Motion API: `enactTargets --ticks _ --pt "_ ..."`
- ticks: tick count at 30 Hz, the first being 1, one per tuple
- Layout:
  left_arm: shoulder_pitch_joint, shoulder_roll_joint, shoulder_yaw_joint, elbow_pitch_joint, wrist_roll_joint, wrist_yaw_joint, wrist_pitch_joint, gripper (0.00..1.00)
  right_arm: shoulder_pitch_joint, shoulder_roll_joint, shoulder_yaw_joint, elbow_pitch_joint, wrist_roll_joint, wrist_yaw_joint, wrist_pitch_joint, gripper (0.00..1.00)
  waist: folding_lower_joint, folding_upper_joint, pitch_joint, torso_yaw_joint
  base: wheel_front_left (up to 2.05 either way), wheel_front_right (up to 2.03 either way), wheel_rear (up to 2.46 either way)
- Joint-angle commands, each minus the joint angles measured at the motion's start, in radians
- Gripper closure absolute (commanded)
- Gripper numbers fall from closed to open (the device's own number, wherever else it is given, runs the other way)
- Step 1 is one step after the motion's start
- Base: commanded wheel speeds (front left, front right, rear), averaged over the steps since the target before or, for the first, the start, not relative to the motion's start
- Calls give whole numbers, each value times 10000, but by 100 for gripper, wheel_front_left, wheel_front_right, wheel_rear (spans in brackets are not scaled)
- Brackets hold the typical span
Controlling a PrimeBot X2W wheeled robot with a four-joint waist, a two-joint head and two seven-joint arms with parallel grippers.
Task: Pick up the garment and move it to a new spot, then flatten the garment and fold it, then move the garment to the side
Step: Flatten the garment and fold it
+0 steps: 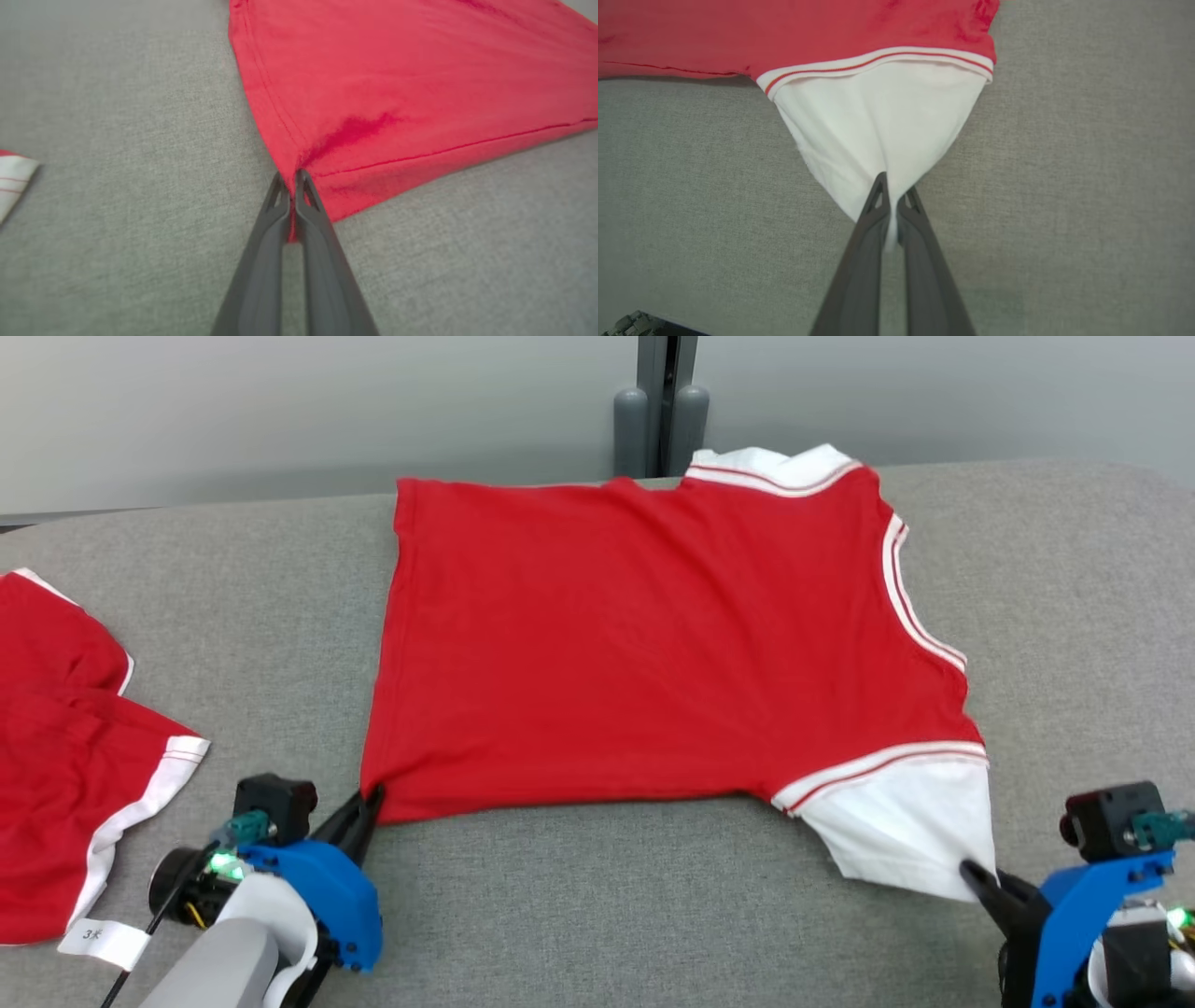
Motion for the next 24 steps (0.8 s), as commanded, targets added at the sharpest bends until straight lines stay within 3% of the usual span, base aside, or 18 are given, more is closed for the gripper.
enactTargets --ticks 1,11,16,24 --pt "219 147 -97 -200 -98 -3 246 100 332 135 -125 -301 39 -1 231 100 2 0 -73 5 0 0 0" --pt "1659 1669 -360 -2871 -597 349 2907 100 2071 811 -786 -2111 138 -1 2067 100 2 0 -151 34 0 0 0" --pt "2382 2366 -268 -4855 -1152 790 4304 100 2239 976 -1248 -2761 81 -1 2037 100 2 0 -67 -13 0 0 0" --pt "2049 2839 376 -6958 -2544 1258 6097 100 378 -71 -543 -2456 329 -1 1344 100 2 0 198 -267 0 0 0"
